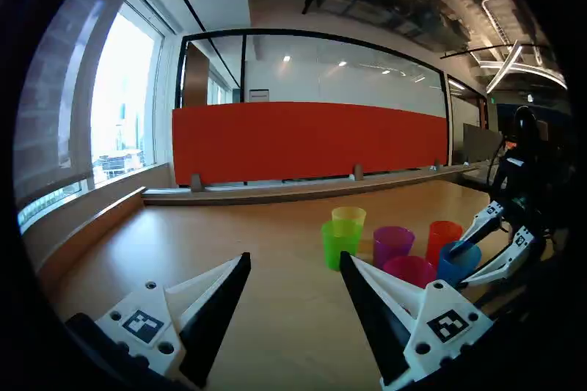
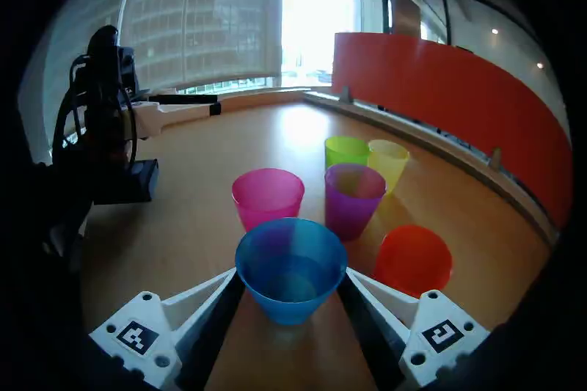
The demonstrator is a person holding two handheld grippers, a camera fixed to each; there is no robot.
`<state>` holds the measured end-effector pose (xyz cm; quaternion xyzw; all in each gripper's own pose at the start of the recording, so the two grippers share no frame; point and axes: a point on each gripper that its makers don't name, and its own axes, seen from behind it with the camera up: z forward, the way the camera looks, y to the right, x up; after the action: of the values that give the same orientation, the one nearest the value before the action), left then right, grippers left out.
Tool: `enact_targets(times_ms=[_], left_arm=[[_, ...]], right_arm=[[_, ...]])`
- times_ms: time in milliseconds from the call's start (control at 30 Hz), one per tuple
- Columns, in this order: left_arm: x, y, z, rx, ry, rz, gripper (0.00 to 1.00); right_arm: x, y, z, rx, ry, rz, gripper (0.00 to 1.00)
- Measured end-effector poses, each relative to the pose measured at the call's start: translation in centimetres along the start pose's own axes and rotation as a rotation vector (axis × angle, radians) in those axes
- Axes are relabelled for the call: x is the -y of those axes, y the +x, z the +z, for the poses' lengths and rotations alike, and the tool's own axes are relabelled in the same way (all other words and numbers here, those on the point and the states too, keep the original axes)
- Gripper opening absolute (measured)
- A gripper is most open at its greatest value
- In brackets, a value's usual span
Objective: Pour water
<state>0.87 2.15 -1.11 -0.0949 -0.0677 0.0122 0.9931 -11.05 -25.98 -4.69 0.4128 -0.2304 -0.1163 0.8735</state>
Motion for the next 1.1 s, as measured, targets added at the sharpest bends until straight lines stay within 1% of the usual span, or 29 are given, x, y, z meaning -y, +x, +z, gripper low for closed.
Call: enact_targets(times_ms=[167, 367, 500, 767, 967, 1100], left_arm=[[-0.5, 0.1, 0.4, 0.006, -0.018, 0.018, 0.89], [-1.1, 0.2, 1.4, 0.018, -0.051, 0.045, 0.89], [-1.5, 0.0, 2.2, 0.035, -0.075, 0.045, 0.89], [-2.1, 0.0, 3.7, 0.062, -0.114, 0.066, 0.89], [-2.7, -0.1, 5.0, 0.074, -0.139, 0.087, 0.89], [-3.1, -0.1, 5.9, 0.078, -0.157, 0.091, 0.90]], right_arm=[[-0.4, 1.0, -1.2, -0.050, -0.034, 0.003, 0.88], [-1.0, 1.8, -2.8, -0.107, -0.080, 0.041, 0.88], [-1.5, 2.0, -3.8, -0.139, -0.110, 0.056, 0.88], [-2.2, 2.9, -5.3, -0.200, -0.163, 0.059, 0.88], [-2.4, 3.9, -6.2, -0.265, -0.173, 0.062, 0.88], [-3.0, 4.5, -6.8, -0.304, -0.195, 0.063, 0.88]])
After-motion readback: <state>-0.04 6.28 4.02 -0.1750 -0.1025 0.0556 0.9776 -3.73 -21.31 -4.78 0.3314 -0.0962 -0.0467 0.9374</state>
